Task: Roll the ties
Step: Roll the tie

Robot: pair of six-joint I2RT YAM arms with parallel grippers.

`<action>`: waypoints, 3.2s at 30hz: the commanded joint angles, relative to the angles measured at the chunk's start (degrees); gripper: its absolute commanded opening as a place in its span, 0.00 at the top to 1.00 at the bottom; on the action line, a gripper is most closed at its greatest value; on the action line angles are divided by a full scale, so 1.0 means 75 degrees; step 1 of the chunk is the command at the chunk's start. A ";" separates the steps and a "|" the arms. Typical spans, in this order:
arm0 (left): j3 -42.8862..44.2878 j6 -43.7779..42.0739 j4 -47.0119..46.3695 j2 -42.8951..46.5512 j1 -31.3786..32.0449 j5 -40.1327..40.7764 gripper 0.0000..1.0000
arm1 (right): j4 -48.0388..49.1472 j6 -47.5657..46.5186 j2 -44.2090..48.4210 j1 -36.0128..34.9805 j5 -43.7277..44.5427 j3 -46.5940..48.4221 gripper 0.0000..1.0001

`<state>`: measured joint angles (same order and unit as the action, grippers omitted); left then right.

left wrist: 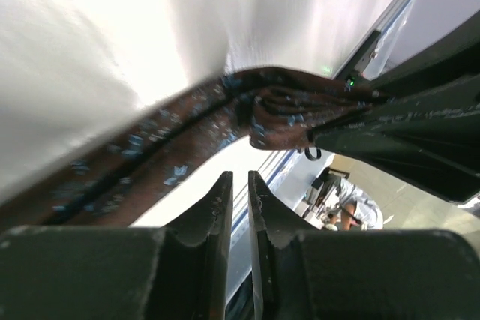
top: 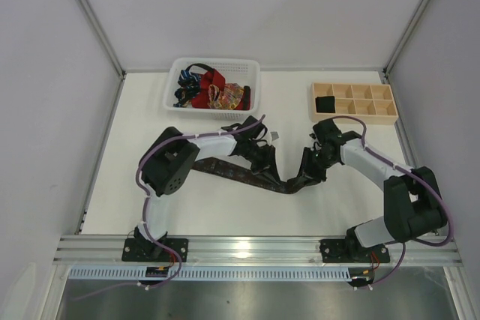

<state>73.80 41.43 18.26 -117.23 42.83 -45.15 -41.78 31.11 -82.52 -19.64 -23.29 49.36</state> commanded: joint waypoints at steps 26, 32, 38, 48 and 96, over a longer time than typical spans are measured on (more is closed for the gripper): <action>-0.0594 0.0101 -0.0829 0.0174 -0.0297 -0.0390 0.82 | -0.2398 0.0949 -0.1805 -0.1623 0.2812 0.2441 0.82; -0.0256 0.0534 -0.1240 -0.0060 0.0055 -0.0625 0.82 | -0.2691 0.0937 -0.2028 -0.1776 0.2883 0.2968 0.80; 0.0330 0.0687 -0.1135 -0.0599 0.0125 -0.0590 0.82 | -0.2621 0.0984 -0.2192 -0.1881 0.2719 0.3156 0.77; 0.0613 0.0781 -0.1017 -0.1244 0.0114 -0.0496 0.80 | -0.2258 0.1347 -0.2345 -0.2327 0.2672 0.3239 0.66; -0.0724 -0.1879 0.1654 0.1907 -0.1737 0.1507 0.69 | -0.0130 0.1535 -0.3563 -0.2187 0.0940 0.3978 0.43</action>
<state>65.39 29.41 28.82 -106.59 31.16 -34.83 -49.10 42.39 -110.15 -37.26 -12.23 78.56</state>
